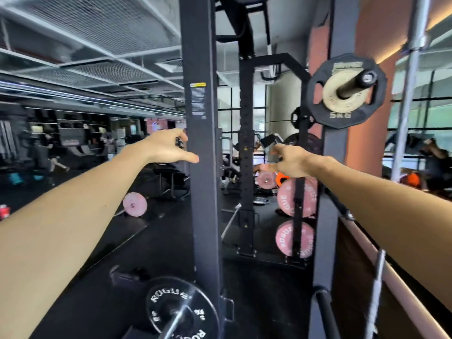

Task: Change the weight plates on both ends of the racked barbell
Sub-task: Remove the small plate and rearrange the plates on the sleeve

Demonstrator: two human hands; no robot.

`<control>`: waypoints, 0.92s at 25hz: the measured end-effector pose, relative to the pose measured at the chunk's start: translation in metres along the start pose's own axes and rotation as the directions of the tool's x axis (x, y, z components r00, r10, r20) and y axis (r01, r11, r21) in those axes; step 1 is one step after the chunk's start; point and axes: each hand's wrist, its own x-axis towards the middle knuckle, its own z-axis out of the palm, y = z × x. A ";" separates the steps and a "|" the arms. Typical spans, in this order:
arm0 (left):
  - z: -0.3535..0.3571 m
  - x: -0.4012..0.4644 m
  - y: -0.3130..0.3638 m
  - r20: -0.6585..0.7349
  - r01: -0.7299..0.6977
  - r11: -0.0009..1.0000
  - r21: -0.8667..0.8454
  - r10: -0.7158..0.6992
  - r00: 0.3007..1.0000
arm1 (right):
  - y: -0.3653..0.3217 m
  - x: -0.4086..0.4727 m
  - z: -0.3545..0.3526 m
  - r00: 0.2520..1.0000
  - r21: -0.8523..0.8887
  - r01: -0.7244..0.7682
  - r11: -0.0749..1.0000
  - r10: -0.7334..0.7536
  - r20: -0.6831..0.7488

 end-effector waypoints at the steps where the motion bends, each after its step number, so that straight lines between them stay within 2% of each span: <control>1: -0.011 -0.006 -0.019 -0.019 0.016 1.000 -0.001 -0.016 1.000 | -0.018 0.007 0.010 1.000 0.019 0.013 1.000 -0.014 0.013; 7: -0.087 -0.048 -0.193 -0.059 0.153 0.988 0.035 -0.151 0.987 | -0.177 0.044 0.098 0.988 0.087 0.112 0.990 -0.120 0.097; 14: -0.142 -0.054 -0.333 -0.054 0.168 0.982 0.086 -0.164 0.985 | -0.336 0.084 0.178 0.978 0.160 0.152 0.975 -0.172 0.121; 19: -0.142 -0.032 -0.392 -0.023 0.164 0.984 0.071 -0.162 0.986 | -0.380 0.126 0.221 0.973 0.177 0.131 0.976 -0.161 0.166; 23: -0.124 0.007 -0.423 -0.021 0.140 0.987 0.084 -0.138 0.990 | -0.382 0.165 0.248 0.975 0.172 0.121 0.978 -0.149 0.165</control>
